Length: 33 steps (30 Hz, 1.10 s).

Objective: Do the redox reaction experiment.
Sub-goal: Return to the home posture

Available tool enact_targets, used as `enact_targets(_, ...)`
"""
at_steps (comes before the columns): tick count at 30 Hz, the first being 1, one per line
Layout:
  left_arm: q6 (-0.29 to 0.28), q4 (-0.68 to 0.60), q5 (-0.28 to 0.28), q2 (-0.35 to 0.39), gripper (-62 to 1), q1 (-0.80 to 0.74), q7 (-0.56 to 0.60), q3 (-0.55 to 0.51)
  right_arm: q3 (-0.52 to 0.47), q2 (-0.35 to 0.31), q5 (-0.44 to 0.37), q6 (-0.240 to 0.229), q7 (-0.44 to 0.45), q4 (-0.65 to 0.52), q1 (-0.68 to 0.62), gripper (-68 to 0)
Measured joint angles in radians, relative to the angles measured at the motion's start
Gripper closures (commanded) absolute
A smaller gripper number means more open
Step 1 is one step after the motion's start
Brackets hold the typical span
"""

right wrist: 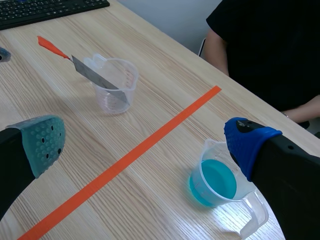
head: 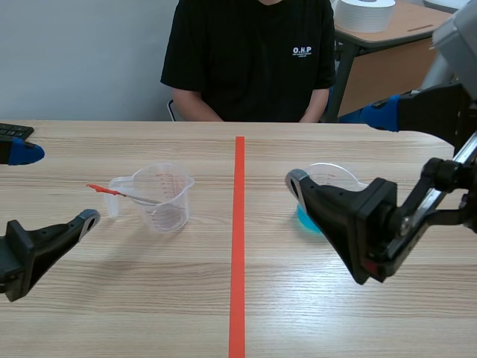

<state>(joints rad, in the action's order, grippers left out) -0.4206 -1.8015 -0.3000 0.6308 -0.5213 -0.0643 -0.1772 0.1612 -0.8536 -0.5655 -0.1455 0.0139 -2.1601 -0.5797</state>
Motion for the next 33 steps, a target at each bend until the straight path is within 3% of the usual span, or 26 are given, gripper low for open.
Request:
enact_targets(3,-0.007,0.000,0.000,-0.039,-62.3,0.015,-0.016,-0.005,0.000,0.000,0.030,0.000,-0.005,0.000,0.000,-67.9)
enact_targets(5,-0.048,0.000,0.000,-0.062,-62.3,0.018,-0.023,-0.019,0.000,0.000,0.042,0.000,-0.007,0.000,0.000,-67.9)
enact_targets(8,-0.048,0.000,0.004,-0.077,-62.3,0.018,-0.029,-0.030,0.000,0.000,0.045,0.000,-0.018,0.000,0.000,-67.9)
enact_targets(33,-0.048,0.000,0.004,-0.077,-62.3,0.017,0.008,-0.031,0.000,0.000,0.045,-0.001,-0.051,0.000,0.000,-67.9)
